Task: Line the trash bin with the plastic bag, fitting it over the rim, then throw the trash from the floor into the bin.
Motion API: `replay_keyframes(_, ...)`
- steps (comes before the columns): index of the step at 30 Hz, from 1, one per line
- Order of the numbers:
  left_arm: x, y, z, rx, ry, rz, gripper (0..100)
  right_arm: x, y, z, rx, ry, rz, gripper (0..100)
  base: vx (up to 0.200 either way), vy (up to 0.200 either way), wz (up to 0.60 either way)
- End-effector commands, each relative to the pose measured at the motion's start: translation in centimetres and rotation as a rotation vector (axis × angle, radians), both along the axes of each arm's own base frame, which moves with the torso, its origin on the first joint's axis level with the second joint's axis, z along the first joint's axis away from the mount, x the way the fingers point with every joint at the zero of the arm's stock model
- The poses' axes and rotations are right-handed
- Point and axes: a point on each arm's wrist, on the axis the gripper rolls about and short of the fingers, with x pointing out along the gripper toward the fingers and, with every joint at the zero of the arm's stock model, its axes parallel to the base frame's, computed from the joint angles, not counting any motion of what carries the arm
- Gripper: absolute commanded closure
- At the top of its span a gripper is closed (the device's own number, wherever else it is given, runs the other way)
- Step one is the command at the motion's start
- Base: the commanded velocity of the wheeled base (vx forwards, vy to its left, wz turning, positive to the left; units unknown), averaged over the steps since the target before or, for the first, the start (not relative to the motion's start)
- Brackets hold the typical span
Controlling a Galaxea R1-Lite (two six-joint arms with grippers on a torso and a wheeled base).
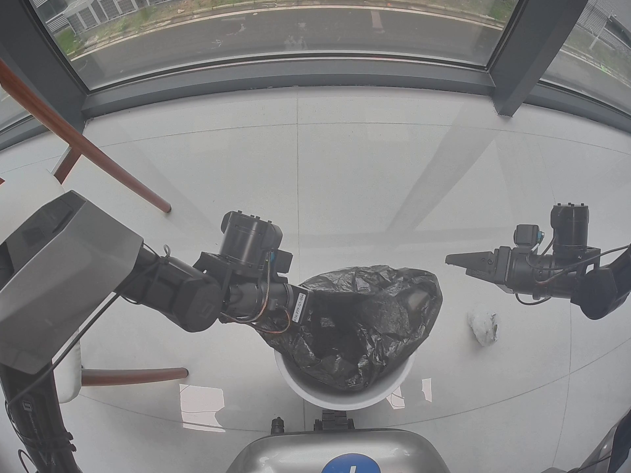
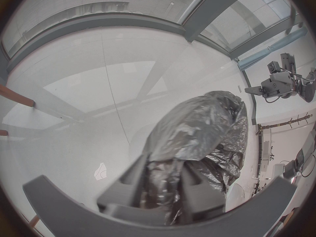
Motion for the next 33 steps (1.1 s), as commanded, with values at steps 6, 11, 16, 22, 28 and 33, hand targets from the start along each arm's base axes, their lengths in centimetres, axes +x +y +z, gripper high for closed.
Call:
replay_keyframes(6, -0.1, 0.2, -0.8, 0.011, 0.025, 0.013, 100, -0.1, -0.1, 0.4, 0.001, -0.012, -0.003, 0, 0.000, 0.000, 0.00)
replay_keyframes(11, 0.5, 1.1, -0.7, 0.026, 0.010, 0.070, 100, -0.1, -0.2, 0.4, 0.002, -0.015, -0.007, 0, 0.000, 0.000, 0.00)
replay_keyframes(16, 0.8, 1.7, -0.6, 0.011, 0.018, 0.125, 100, -0.2, -0.2, 0.5, 0.001, -0.016, -0.004, 0, 0.000, 0.000, 0.00)
replay_keyframes(22, 1.6, 3.3, -0.1, -0.007, 0.016, 0.195, 100, -0.1, 1.8, 0.7, -0.004, -0.035, 0.062, 0, 0.000, 0.000, 0.00)
replay_keyframes(28, 0.6, 3.6, 2.0, -0.105, 0.026, 0.263, 100, 1.2, 3.9, 3.4, -0.001, -0.027, 0.119, 0, 0.000, 0.000, 0.00)
replay_keyframes(33, 0.2, 3.9, 1.7, -0.094, 0.038, 0.269, 100, 1.6, 5.2, 4.8, 0.007, -0.050, 0.154, 0, 0.000, 0.000, 0.00)
